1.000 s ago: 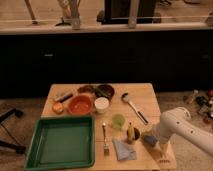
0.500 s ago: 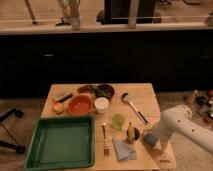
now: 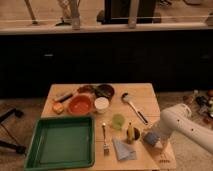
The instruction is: Place sponge in tray
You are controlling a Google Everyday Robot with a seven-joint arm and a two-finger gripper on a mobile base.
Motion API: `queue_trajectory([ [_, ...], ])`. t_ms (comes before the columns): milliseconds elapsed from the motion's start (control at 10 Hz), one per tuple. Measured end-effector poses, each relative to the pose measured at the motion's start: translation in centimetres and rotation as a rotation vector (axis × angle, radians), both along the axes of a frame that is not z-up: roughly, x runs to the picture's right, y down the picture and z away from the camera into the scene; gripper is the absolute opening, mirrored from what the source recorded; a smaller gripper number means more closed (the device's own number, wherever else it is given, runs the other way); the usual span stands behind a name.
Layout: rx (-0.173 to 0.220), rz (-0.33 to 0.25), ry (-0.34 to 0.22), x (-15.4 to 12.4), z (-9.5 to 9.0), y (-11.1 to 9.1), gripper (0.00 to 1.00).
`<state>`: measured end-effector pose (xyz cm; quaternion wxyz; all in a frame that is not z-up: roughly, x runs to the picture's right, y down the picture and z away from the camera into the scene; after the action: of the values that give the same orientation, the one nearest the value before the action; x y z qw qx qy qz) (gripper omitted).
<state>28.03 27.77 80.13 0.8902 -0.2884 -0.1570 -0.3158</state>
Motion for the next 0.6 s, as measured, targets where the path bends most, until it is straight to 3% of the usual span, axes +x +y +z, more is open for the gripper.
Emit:
queue_trajectory([
  [400,0.026,-0.035,0.004,0.29,0.41,-0.41,0.80],
  [600,0.042,-0.051,-0.001,0.13,0.48,-0.82,0.66],
])
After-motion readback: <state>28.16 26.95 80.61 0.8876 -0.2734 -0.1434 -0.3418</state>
